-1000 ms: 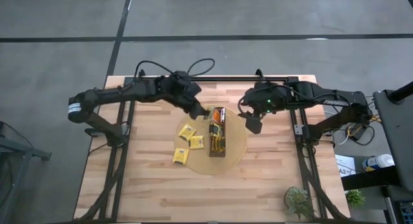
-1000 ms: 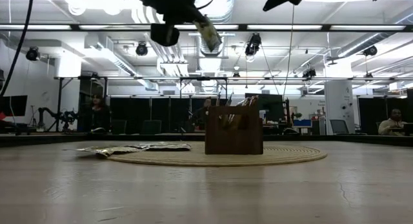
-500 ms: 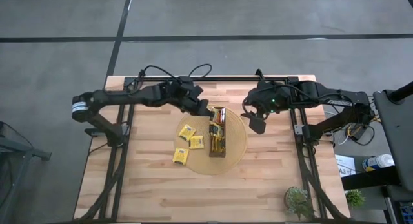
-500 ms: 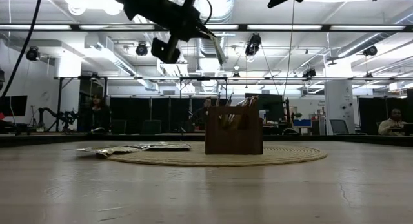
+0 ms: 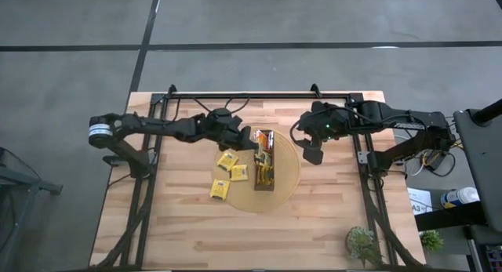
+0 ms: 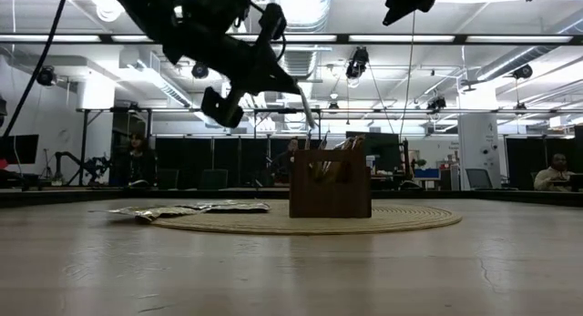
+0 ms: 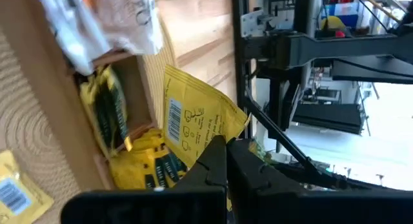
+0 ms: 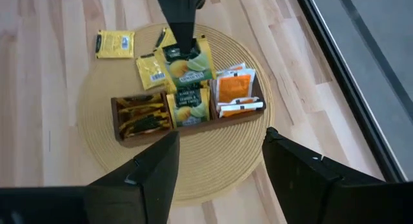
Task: Pick & Place Tea
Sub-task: Put the yellow tea bag into the middle section of the wooden organizer
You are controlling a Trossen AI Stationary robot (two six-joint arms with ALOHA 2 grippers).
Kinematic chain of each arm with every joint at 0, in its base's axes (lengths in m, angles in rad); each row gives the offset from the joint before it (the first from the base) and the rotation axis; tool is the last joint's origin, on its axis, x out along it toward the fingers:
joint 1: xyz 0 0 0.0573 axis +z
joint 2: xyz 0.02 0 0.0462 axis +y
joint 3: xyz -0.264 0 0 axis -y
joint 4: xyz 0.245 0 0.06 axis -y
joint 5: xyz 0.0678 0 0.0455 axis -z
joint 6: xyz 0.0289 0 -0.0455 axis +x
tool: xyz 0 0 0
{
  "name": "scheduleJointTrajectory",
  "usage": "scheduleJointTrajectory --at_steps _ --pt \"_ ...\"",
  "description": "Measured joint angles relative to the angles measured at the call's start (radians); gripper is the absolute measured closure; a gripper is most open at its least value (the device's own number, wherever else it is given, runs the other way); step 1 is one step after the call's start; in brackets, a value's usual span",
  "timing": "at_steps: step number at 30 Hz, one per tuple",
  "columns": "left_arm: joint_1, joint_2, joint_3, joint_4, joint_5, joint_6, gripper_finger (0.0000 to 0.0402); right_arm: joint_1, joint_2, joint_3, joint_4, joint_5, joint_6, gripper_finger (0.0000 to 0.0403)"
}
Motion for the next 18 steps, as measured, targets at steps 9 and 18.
scheduleJointTrajectory --at_steps 9,18 --pt "-0.052 0.0 -0.034 0.041 -0.068 -0.081 0.0402 0.0 0.0 -0.002 0.001 0.022 -0.007 0.0184" --pt "-0.101 -0.001 -0.014 0.022 -0.134 -0.12 0.0402 0.0 0.0 -0.002 0.003 0.022 -0.007 0.0184"
